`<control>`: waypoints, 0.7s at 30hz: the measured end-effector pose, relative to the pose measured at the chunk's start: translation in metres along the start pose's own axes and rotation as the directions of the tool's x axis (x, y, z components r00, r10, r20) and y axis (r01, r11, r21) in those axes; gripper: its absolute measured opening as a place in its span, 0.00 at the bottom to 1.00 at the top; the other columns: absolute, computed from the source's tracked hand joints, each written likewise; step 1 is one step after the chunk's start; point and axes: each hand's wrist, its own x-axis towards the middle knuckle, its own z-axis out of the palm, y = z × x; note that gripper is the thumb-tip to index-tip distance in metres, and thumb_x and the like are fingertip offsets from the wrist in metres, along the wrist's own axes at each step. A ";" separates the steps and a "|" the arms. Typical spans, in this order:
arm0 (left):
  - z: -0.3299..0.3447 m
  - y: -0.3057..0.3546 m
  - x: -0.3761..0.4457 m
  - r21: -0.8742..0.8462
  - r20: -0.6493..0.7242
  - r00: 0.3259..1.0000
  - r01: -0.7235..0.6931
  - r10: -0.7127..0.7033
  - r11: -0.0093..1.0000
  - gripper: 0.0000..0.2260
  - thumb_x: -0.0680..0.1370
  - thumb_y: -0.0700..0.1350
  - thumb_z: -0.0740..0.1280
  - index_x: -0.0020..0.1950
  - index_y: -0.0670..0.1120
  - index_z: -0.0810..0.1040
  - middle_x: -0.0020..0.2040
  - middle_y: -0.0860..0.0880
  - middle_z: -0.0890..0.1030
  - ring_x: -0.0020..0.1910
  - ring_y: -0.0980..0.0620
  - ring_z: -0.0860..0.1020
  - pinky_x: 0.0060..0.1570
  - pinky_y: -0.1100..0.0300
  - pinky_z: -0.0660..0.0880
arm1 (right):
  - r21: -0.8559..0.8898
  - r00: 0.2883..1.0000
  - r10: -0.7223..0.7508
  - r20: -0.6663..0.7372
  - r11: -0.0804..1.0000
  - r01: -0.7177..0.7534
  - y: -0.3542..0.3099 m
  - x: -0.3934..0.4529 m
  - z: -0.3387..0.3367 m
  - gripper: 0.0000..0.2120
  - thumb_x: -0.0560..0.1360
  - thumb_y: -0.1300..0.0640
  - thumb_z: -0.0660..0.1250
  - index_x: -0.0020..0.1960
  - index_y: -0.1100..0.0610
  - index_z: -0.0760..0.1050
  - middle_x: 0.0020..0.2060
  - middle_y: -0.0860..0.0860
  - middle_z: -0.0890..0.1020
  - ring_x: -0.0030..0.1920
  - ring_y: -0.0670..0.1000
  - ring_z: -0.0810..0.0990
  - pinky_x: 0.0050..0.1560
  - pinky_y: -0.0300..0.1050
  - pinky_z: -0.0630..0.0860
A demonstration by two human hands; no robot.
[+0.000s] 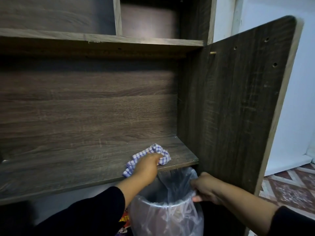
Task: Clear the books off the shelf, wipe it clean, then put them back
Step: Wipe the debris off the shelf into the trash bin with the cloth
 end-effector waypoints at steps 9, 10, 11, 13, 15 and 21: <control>-0.011 0.051 0.021 -0.380 -0.071 0.997 -0.067 0.043 0.923 0.18 0.81 0.37 0.54 0.69 0.48 0.72 0.61 0.40 0.79 0.49 0.45 0.79 0.52 0.54 0.76 | -0.003 1.000 0.012 0.010 1.000 -0.011 0.002 0.005 -0.002 0.09 0.76 0.67 0.61 0.39 0.59 0.68 0.36 0.55 0.78 0.35 0.51 0.79 0.38 0.44 0.79; -0.016 0.049 0.026 -0.361 -0.130 0.991 -0.075 0.029 0.929 0.19 0.80 0.35 0.54 0.68 0.47 0.73 0.60 0.41 0.79 0.53 0.45 0.79 0.56 0.53 0.75 | -0.005 1.000 0.014 0.010 1.000 -0.014 0.003 0.006 -0.003 0.08 0.76 0.67 0.61 0.39 0.59 0.68 0.36 0.55 0.78 0.34 0.50 0.79 0.35 0.43 0.78; -0.019 0.048 0.030 -0.307 -0.170 0.985 -0.063 0.011 0.950 0.19 0.79 0.34 0.55 0.67 0.45 0.73 0.60 0.41 0.79 0.56 0.43 0.78 0.58 0.53 0.74 | -0.008 1.000 0.016 0.007 1.000 -0.016 0.003 0.007 -0.003 0.08 0.76 0.67 0.61 0.40 0.59 0.68 0.36 0.55 0.78 0.34 0.50 0.79 0.33 0.42 0.78; -0.021 0.046 0.034 -0.230 -0.193 0.981 -0.033 -0.013 0.973 0.20 0.80 0.34 0.55 0.72 0.43 0.67 0.67 0.40 0.73 0.65 0.42 0.73 0.63 0.54 0.69 | -0.010 1.000 0.030 0.002 0.999 -0.030 0.005 0.012 -0.003 0.03 0.76 0.66 0.61 0.44 0.61 0.70 0.37 0.56 0.79 0.34 0.50 0.79 0.28 0.40 0.78; -0.020 0.048 0.039 -0.233 -0.103 0.995 -0.009 -0.016 0.972 0.23 0.83 0.40 0.53 0.78 0.46 0.54 0.76 0.41 0.59 0.73 0.42 0.63 0.72 0.54 0.61 | -0.014 0.999 0.047 0.008 0.999 -0.047 0.006 0.015 -0.001 0.05 0.76 0.66 0.61 0.51 0.62 0.72 0.39 0.57 0.80 0.33 0.50 0.80 0.25 0.40 0.78; -0.031 0.030 0.041 -0.284 0.104 0.995 0.021 0.009 0.959 0.18 0.81 0.33 0.55 0.69 0.41 0.72 0.68 0.42 0.73 0.60 0.49 0.74 0.48 0.72 0.71 | 0.005 0.999 0.050 -0.006 0.999 -0.050 0.013 0.025 0.002 0.04 0.75 0.67 0.61 0.46 0.60 0.71 0.37 0.55 0.79 0.31 0.49 0.79 0.23 0.38 0.76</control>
